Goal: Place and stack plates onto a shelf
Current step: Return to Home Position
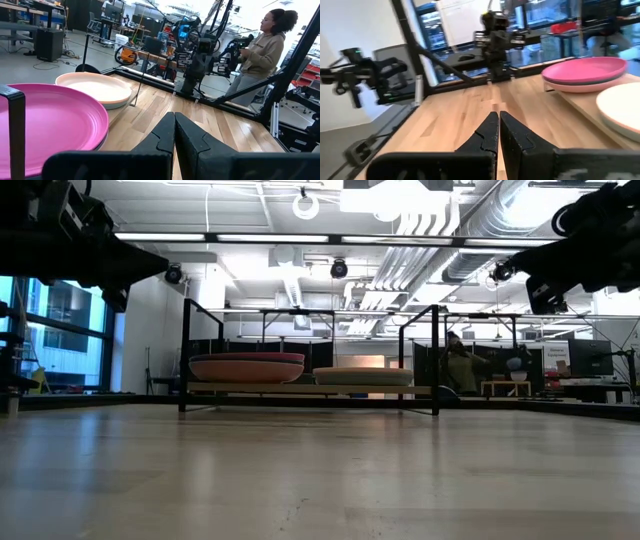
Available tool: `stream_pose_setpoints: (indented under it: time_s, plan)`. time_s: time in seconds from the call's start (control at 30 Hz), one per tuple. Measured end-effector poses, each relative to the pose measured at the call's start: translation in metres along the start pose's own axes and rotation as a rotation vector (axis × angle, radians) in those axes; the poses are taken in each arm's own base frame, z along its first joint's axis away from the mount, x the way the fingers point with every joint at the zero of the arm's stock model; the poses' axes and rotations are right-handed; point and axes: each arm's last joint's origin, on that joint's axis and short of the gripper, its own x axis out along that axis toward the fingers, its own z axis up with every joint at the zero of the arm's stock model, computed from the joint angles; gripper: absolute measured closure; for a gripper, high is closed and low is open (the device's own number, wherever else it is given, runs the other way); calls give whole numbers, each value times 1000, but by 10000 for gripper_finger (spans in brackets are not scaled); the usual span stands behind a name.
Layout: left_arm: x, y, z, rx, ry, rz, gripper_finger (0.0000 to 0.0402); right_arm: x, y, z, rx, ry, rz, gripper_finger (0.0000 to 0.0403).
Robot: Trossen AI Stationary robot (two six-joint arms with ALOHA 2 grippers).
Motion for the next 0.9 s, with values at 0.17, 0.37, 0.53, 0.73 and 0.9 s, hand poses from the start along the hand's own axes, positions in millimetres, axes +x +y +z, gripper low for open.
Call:
stream_pose_setpoints:
  time_s: [0.17, 0.37, 0.53, 0.73, 0.9]
  plan:
    - [0, 0, 0, 0, 0, 0, 401, 0, -1, 0, 0, -4, -34, 403]
    - [0, 0, 0, 0, 0, 0, 401, 0, -1, 0, 2, -3, -34, 403]
    - [0, 0, 0, 0, 0, 0, 401, 0, -1, 0, 91, -5, -35, 403]
    - [0, 0, 0, 0, 0, 0, 401, 0, -1, 0, 180, -6, -34, 403]
    - [0, 0, 0, 0, 0, 0, 401, 0, 0, 0, 220, -5, -20, 403]
